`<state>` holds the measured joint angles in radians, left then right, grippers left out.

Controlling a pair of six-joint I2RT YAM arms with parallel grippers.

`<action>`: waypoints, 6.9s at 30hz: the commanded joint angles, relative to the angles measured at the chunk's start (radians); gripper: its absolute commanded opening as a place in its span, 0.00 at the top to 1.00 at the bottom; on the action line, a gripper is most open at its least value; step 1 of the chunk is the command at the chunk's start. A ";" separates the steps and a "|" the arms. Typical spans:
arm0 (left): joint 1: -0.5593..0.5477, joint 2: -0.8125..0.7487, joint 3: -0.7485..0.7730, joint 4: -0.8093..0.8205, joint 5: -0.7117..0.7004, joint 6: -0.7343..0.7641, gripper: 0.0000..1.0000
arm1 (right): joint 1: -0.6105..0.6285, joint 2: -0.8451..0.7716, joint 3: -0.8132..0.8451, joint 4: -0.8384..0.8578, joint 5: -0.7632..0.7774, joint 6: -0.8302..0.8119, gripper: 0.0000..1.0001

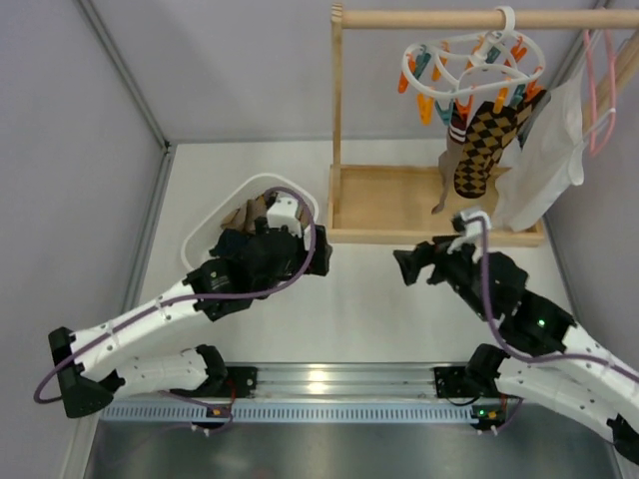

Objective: Remove the socks clipped to the hanger

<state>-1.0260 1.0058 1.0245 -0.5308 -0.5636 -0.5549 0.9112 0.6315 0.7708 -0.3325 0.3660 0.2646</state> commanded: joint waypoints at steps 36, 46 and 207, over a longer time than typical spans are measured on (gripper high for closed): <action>0.007 1.156 0.859 0.782 0.232 0.477 0.94 | -0.008 -0.394 0.035 -0.251 0.346 0.084 0.00; 0.047 0.961 0.635 0.784 0.277 0.340 1.00 | -0.008 -0.191 0.123 -0.154 0.315 0.058 0.01; -0.263 0.922 0.537 0.801 -0.015 0.345 1.00 | -0.532 0.803 1.230 -0.410 0.023 -0.334 0.44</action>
<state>-1.2793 1.9244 1.5230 0.2325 -0.5743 -0.2165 0.3519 1.4101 1.9358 -0.7212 0.3424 -0.0425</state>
